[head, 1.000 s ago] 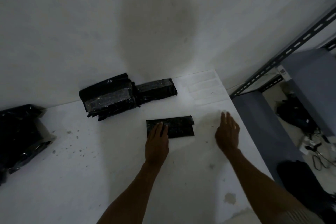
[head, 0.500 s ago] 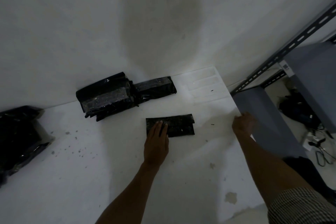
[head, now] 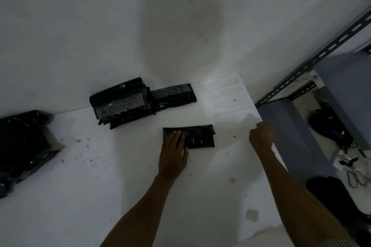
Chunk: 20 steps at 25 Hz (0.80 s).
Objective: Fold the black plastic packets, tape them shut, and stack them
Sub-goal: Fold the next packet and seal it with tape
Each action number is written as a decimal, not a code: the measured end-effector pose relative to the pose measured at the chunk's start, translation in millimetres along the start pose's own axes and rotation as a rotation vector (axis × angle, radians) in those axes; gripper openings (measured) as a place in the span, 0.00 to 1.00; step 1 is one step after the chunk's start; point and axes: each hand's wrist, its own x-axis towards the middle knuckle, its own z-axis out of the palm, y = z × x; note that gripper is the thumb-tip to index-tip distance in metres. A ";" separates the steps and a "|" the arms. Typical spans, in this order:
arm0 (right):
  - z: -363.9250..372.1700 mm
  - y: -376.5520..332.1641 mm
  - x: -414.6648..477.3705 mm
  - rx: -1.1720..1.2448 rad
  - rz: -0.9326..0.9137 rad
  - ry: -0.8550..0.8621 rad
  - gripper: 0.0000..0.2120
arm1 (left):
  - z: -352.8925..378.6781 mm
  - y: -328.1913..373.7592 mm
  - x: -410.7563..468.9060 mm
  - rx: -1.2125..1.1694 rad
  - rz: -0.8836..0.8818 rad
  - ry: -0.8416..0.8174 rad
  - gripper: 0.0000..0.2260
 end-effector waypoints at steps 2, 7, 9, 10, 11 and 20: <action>-3.4 -4.6 -7.3 0.016 -0.028 0.023 0.17 | -2.2 -0.8 -1.4 0.019 -0.024 -0.014 0.19; -30.8 -31.0 -27.8 0.037 -0.179 0.172 0.12 | -7.6 -1.8 -0.6 0.007 -0.042 -0.027 0.19; -52.2 -53.7 -41.7 0.125 -0.214 0.232 0.10 | -11.9 0.2 0.1 -0.053 -0.079 -0.017 0.17; -63.5 -65.4 -49.3 0.181 -0.237 0.247 0.11 | -13.9 1.7 1.3 -0.089 -0.106 -0.004 0.16; -73.3 -75.9 -56.9 0.233 -0.251 0.242 0.13 | -15.1 2.7 2.2 -0.130 -0.149 -0.001 0.15; -54.5 -114.7 -90.8 0.679 -0.300 0.026 0.08 | -57.9 12.0 28.7 -0.817 -0.675 -0.052 0.24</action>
